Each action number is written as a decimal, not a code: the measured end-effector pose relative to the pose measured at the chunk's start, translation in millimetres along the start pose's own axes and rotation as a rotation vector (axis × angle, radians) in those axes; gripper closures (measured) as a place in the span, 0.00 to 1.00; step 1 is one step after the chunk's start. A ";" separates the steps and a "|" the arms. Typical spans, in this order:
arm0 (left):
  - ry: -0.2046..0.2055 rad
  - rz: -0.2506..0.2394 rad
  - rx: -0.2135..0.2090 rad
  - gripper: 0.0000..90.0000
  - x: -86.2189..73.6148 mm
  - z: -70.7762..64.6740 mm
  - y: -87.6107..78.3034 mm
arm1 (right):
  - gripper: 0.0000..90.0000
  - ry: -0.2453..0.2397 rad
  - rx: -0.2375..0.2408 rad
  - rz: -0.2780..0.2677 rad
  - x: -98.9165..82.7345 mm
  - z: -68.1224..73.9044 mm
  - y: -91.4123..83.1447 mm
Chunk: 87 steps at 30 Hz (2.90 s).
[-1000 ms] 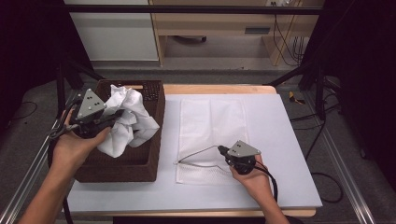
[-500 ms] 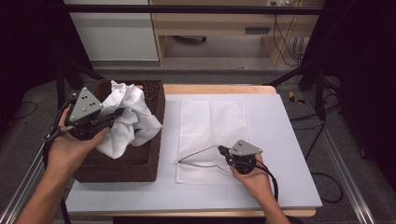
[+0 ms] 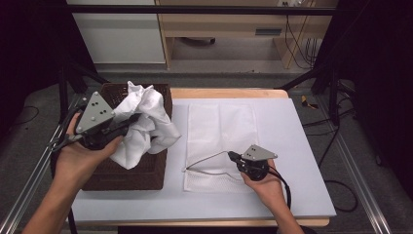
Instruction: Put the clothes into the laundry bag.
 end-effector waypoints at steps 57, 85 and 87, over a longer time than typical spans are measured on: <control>0.021 0.088 -0.279 0.80 -39.4 -127.1 88.5 | 0.99 0.156 0.075 -0.071 -0.3 -11.2 -3.3; 0.015 0.114 -0.364 0.80 -51.8 -174.2 92.0 | 0.99 0.172 0.072 -0.090 1.4 -14.8 -6.8; 0.018 0.118 -0.362 0.80 -54.4 -175.2 94.2 | 0.99 0.171 0.071 -0.091 1.5 -15.0 -6.9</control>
Point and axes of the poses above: each handheld gripper's, and its own axes: y roughly forward along the jaws, x roughly out of its top, z roughly to its left, the point moved 10 cm from there along y, roughly forward along the jaws, and after that the axes turned 14 degrees about -y, right-handed, at the moved point
